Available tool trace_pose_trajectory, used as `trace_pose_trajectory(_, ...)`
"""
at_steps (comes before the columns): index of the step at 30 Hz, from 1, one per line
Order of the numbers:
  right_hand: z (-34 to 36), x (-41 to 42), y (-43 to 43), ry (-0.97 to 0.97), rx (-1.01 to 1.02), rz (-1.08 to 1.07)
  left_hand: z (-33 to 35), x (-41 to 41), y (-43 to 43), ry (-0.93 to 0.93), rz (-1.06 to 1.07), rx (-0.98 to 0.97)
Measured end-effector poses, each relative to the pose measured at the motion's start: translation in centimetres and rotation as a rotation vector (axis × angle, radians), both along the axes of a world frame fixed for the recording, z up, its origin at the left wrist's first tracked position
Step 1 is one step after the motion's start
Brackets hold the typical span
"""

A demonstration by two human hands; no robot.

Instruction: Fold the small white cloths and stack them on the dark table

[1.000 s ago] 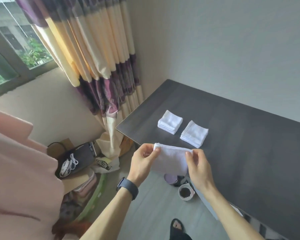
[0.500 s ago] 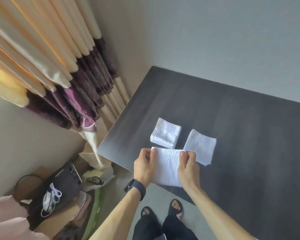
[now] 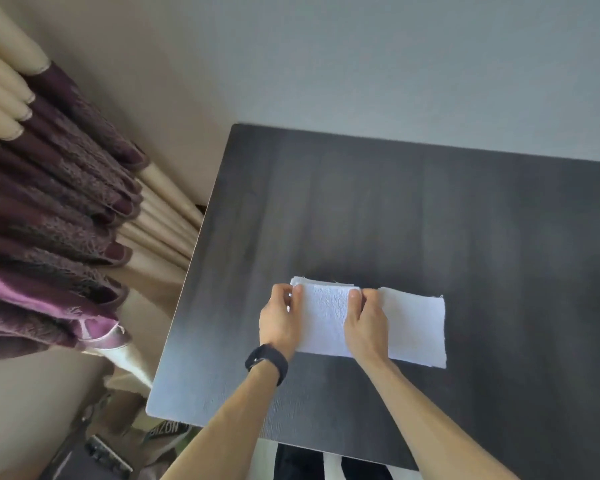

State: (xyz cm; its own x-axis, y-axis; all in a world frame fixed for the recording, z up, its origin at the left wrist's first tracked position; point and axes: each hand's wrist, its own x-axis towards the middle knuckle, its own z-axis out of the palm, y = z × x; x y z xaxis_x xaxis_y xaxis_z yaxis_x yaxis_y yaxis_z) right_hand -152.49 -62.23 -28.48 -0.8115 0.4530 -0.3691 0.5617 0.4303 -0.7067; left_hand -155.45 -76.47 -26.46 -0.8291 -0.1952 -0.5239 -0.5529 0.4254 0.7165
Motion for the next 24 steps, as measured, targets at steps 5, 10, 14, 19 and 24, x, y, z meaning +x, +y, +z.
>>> trace_pose_trajectory(5,-2.3,-2.0,-0.5,-0.063,0.104,-0.036,-2.8,-2.1,-0.4,-0.022,-0.148,-0.11)
trace_pose_trajectory(10,-1.9,-2.0,-1.1,-0.111,0.188,-0.007,-2.9,-2.1,-0.8,0.05,-0.273,-0.215)
trace_pose_trajectory(14,-0.6,-0.4,-1.9,-0.042,0.411,0.08,-3.3,-1.0,-2.2,0.403,-0.425,-0.357)
trace_pose_trajectory(19,-1.3,-0.1,-2.6,0.037,0.587,0.3,-5.0,-1.0,-3.3,0.542,-0.858,-0.54)
trace_pose_trajectory(24,-3.4,-0.7,-3.3,-0.057,0.58,0.435,-6.6,-2.1,-3.9,0.42,-0.909,-0.573)
